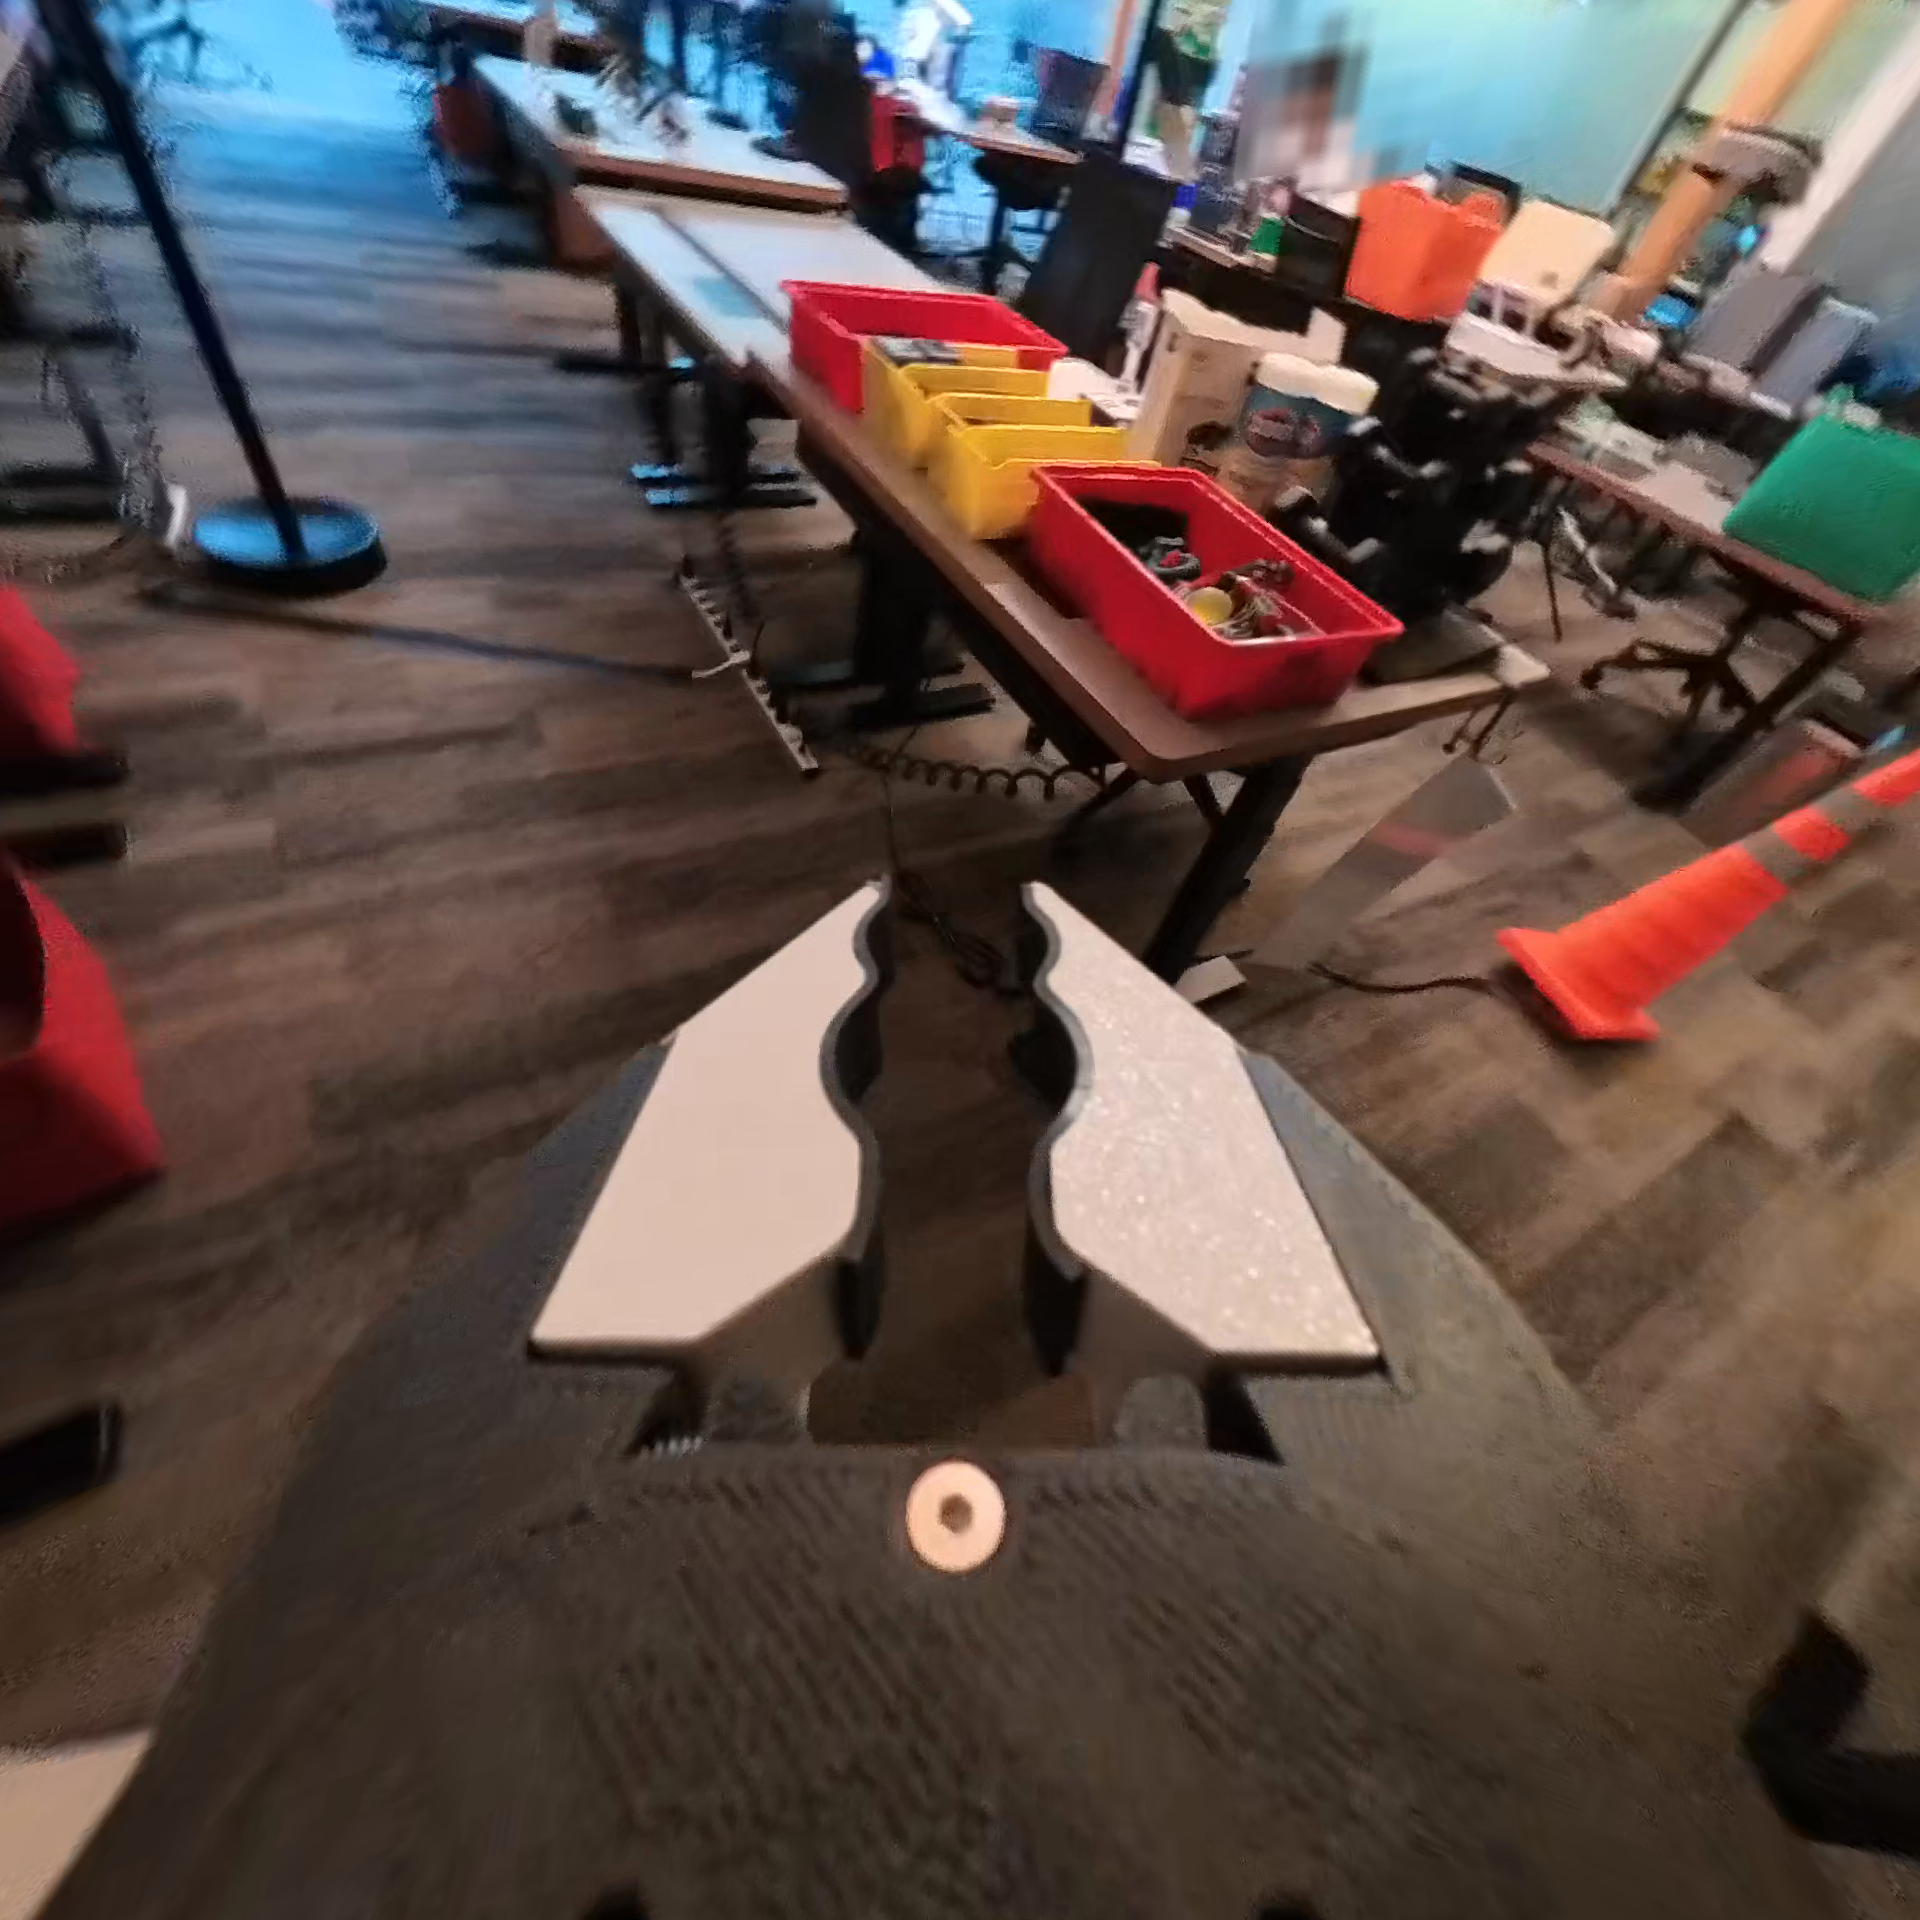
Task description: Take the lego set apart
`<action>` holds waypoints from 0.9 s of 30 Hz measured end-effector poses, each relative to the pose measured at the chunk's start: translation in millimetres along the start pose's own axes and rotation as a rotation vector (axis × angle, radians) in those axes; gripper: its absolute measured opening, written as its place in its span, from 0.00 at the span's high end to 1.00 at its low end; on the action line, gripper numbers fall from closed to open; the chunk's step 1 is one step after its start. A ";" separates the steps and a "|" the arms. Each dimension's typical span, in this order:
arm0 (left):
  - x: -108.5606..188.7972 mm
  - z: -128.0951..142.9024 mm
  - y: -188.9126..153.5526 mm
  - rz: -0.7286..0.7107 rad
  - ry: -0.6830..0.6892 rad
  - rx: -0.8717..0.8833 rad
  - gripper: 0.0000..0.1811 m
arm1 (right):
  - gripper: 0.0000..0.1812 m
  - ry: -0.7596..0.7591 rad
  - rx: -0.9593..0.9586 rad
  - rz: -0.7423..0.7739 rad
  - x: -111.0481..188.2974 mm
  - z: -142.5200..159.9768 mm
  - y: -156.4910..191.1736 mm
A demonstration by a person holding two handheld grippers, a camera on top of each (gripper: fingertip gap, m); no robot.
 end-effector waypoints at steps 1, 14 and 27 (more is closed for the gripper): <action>-15.5 -19.4 4.2 0.010 -0.025 0.007 1.00 | 0.87 -0.006 -0.049 0.012 -19.2 -6.5 -0.2; -230.3 -47.0 89.9 -0.221 0.030 0.257 0.95 | 0.98 -0.072 0.043 -0.657 -344.3 -64.2 73.7; -619.9 241.1 250.3 -0.363 0.496 0.370 0.87 | 1.00 0.009 0.029 -0.978 -665.7 66.6 186.9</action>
Point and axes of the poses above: each gripper's, where its closed fingertips meet, x back along the fingers, z out of its underside, y = z × x across the jaws, the point moved 4 cm from there along x, back along the fingers, and after that the axes turned 8 degrees about x, right-handed, at the moved point
